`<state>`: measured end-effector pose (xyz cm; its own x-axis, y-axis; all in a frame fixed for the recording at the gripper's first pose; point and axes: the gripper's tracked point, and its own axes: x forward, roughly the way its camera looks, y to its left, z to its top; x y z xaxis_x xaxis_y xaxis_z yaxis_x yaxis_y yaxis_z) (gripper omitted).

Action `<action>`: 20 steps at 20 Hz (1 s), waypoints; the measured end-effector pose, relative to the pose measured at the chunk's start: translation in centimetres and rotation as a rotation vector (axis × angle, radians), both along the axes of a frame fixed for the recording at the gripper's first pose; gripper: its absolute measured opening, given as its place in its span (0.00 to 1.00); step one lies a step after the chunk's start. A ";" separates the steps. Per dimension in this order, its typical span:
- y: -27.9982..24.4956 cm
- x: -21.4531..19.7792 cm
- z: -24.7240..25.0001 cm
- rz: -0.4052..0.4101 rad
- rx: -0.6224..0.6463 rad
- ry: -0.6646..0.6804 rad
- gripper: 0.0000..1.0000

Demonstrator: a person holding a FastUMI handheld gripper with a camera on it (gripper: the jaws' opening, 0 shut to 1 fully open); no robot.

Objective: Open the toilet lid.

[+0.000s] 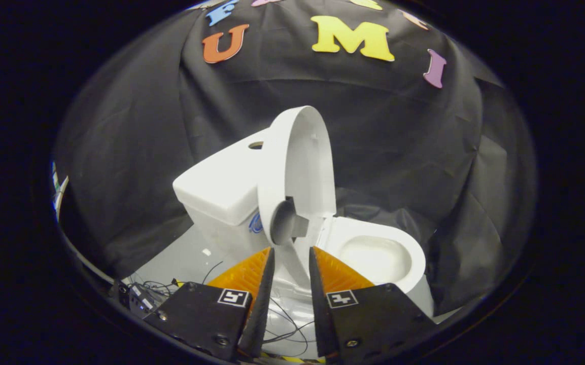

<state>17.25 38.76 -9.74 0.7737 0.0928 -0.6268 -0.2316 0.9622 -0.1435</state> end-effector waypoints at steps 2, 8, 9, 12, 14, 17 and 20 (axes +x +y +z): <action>-1.8 -0.9 0.4 0.004 0.022 -0.018 0.46; -9.7 -3.9 2.8 0.012 0.026 -0.134 0.72; -11.1 -4.5 3.2 0.021 0.031 -0.158 0.72; -15.0 -6.6 4.5 0.039 0.125 -0.205 0.72; -18.2 -7.7 5.2 0.024 0.190 -0.246 0.72; -23.3 -9.3 6.3 -0.014 0.222 -0.332 0.86; -27.7 -11.2 6.4 -0.034 0.158 -0.386 1.00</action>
